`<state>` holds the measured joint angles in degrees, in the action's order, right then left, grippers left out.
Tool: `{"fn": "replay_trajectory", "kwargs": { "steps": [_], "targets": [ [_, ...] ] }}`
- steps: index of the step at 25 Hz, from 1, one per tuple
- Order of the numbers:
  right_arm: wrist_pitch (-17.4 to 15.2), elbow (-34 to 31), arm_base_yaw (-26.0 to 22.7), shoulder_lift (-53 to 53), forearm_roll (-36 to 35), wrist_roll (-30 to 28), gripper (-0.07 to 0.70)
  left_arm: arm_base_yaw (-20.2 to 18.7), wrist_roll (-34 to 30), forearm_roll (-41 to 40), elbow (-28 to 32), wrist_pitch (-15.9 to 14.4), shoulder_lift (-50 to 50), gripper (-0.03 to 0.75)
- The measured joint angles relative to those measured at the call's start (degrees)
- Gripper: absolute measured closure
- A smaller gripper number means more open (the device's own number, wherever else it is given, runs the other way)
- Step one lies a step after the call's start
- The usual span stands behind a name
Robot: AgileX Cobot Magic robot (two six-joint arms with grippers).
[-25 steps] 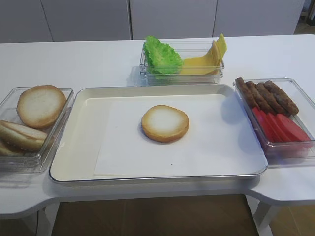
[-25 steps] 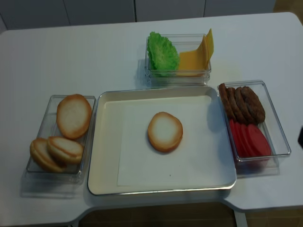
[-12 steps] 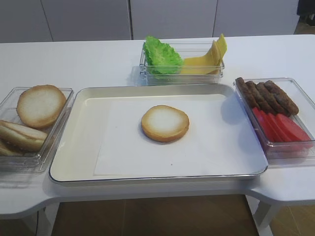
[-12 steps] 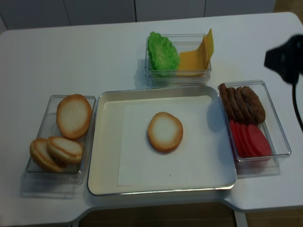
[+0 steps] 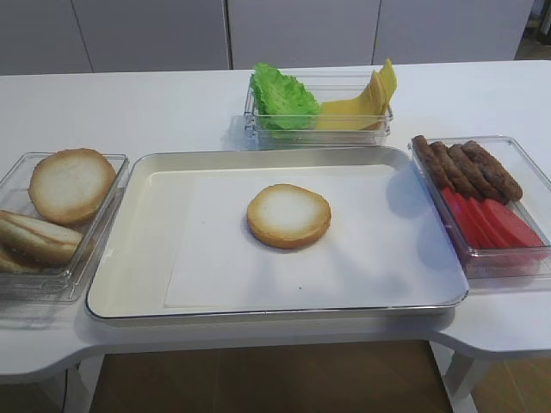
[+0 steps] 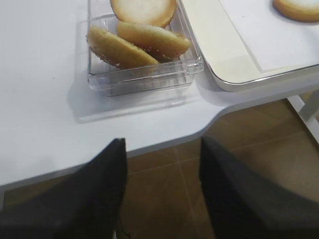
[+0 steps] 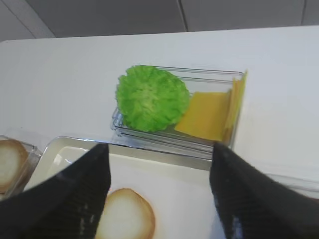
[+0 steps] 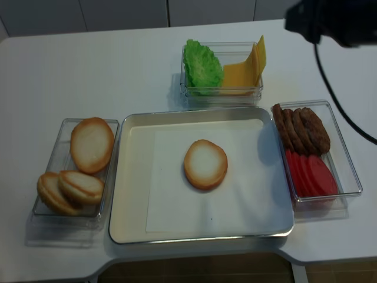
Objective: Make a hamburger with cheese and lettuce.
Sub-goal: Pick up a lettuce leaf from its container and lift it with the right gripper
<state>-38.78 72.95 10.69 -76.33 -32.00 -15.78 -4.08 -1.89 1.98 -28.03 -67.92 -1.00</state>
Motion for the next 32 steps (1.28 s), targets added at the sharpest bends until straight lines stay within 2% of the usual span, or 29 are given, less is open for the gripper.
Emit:
{"fn": "replay_trajectory", "kwargs": {
  "steps": [10,13,18,24,29,32],
  "targets": [
    [5.8,12.0,10.3,-14.8,2.6,0.1,0.154,0.0,0.0,0.0,0.0,0.0,0.0,0.365],
    [8.7,14.9,13.1,-19.2,4.9,0.1,0.155,0.0,0.0,0.0,0.0,0.1,0.0,0.365],
    [15.2,18.6,17.2,-26.2,8.6,0.7,0.155,0.0,0.0,0.0,0.0,0.1,0.0,0.365],
    [22.2,19.9,19.3,-32.3,10.9,0.8,0.155,0.0,0.0,0.0,0.0,0.1,0.0,0.365],
    [26.8,20.0,19.3,-35.7,11.4,0.8,0.155,0.0,0.0,0.1,0.0,0.1,0.0,0.365],
    [28.3,20.0,19.3,-37.5,11.6,0.7,0.157,0.0,0.0,0.1,0.0,0.1,0.0,0.365]
  ]
}}
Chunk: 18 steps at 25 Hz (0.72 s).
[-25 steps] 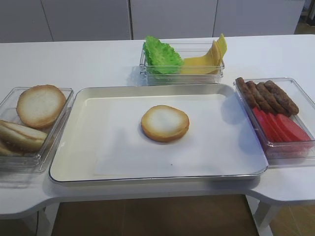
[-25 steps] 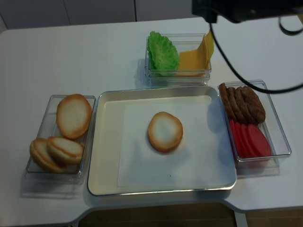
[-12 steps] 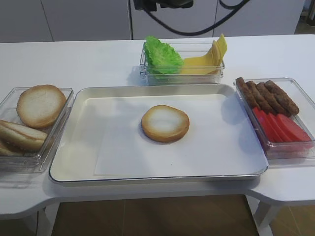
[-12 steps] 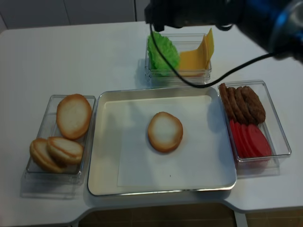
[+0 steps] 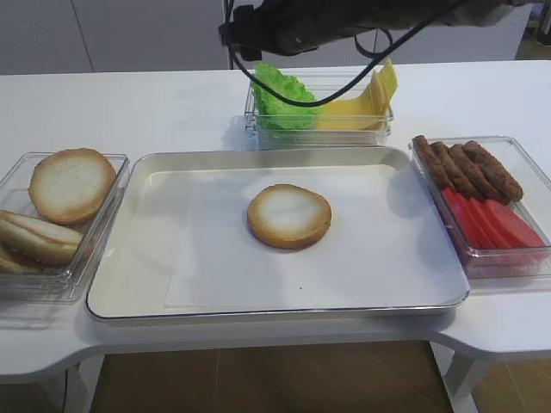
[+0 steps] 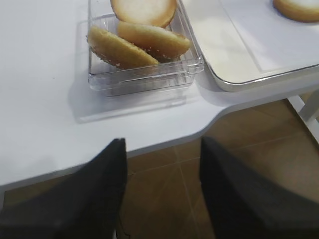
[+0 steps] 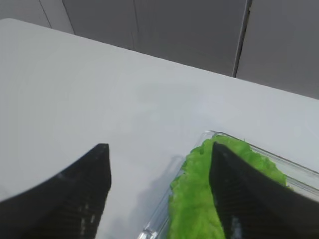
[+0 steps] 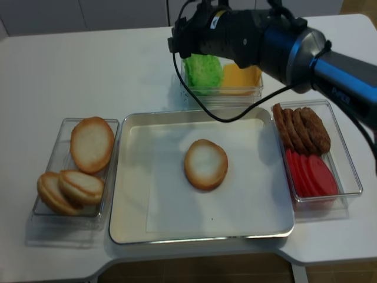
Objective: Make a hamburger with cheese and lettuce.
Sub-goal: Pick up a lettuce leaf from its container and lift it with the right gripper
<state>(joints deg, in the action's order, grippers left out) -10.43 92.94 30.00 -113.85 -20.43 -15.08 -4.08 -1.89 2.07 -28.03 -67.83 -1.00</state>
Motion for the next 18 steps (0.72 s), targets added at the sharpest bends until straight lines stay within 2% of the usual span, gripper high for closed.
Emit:
{"fn": "replay_trajectory", "kwargs": {
  "steps": [18],
  "targets": [
    [4.5,0.3,0.0,-6.0,1.0,-1.7,0.162,0.0,0.0,0.0,0.0,0.0,0.0,0.365]
  ]
}}
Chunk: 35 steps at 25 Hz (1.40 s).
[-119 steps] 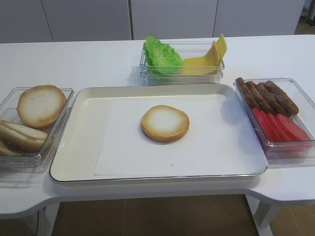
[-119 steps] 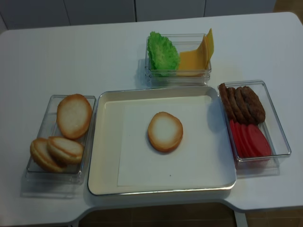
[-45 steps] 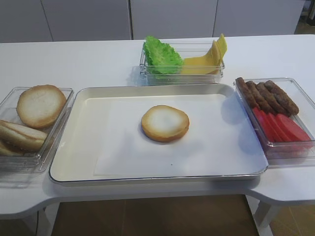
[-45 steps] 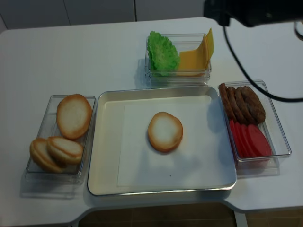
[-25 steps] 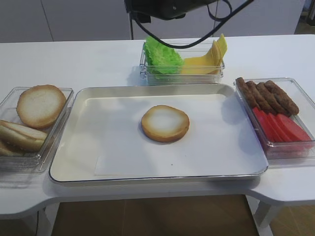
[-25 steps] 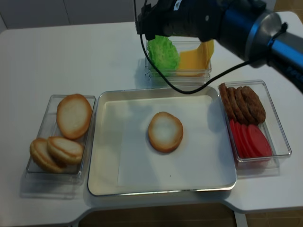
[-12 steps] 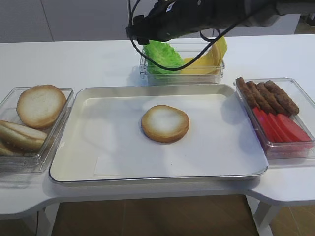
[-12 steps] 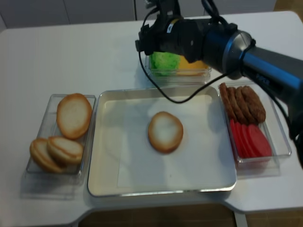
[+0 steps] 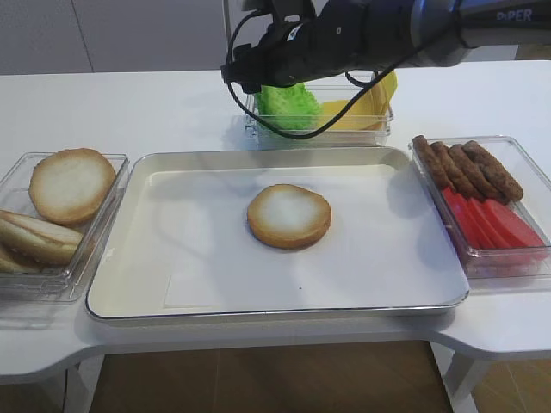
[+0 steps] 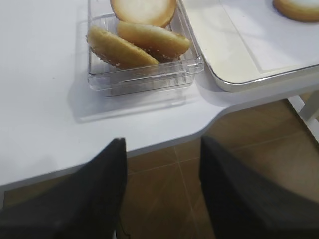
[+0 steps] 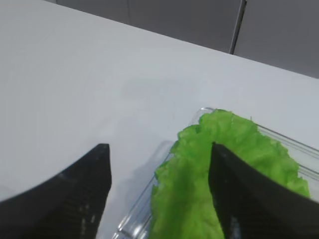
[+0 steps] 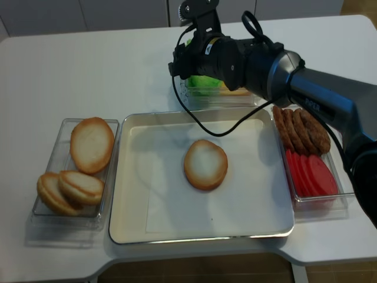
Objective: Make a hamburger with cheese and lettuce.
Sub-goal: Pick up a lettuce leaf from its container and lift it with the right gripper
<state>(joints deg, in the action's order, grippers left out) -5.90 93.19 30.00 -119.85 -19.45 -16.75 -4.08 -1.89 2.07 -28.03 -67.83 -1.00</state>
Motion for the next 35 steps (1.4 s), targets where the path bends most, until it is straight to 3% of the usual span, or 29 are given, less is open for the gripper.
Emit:
{"fn": "replay_trajectory", "kwargs": {
  "steps": [4,19,28,35],
  "targets": [
    [0.7,0.3,0.0,-0.9,0.1,-1.2,0.165,0.0,0.0,0.0,0.0,0.0,0.0,0.365],
    [2.6,0.3,0.0,-2.4,0.1,-4.0,0.302,0.0,0.0,0.0,0.0,0.0,0.0,0.365],
    [2.7,0.3,0.0,-2.8,0.1,-4.2,0.498,0.0,0.0,0.0,0.0,0.0,0.0,0.365],
    [3.1,0.3,0.0,-2.8,0.1,-4.3,0.58,0.0,0.0,0.0,0.0,0.0,0.0,0.365]
  ]
}}
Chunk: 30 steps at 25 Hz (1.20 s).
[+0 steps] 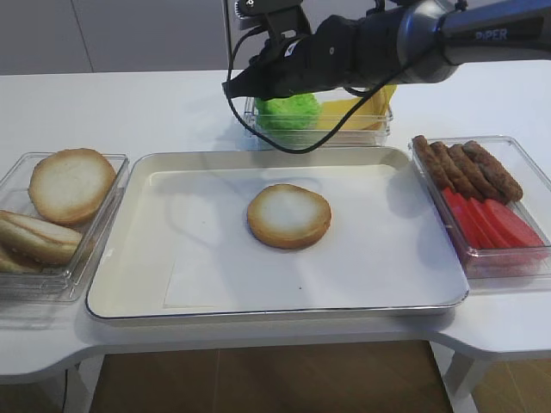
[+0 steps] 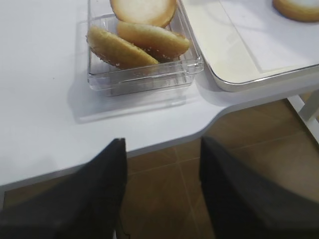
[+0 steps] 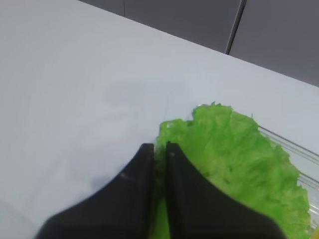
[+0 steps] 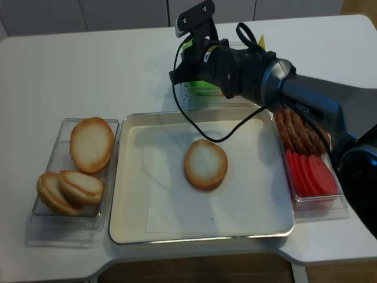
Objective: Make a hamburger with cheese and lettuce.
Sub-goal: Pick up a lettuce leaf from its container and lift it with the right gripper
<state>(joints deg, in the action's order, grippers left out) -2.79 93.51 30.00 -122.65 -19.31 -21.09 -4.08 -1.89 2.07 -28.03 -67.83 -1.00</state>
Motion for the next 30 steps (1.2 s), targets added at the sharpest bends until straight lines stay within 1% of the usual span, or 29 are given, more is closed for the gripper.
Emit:
{"fn": "replay_trajectory", "kwargs": {
  "steps": [4,12,30],
  "targets": [
    [0.5,0.0,0.0,0.0,0.0,-0.1,0.617,0.0,0.0,0.0,0.0,0.0,0.0,0.365],
    [1.2,0.0,0.0,0.0,0.0,-0.1,0.621,0.0,0.0,0.0,0.0,0.0,0.0,0.365],
    [1.6,0.0,0.0,1.2,-0.2,-0.1,0.622,0.0,0.0,0.0,0.0,0.0,0.0,0.365]
  ]
}}
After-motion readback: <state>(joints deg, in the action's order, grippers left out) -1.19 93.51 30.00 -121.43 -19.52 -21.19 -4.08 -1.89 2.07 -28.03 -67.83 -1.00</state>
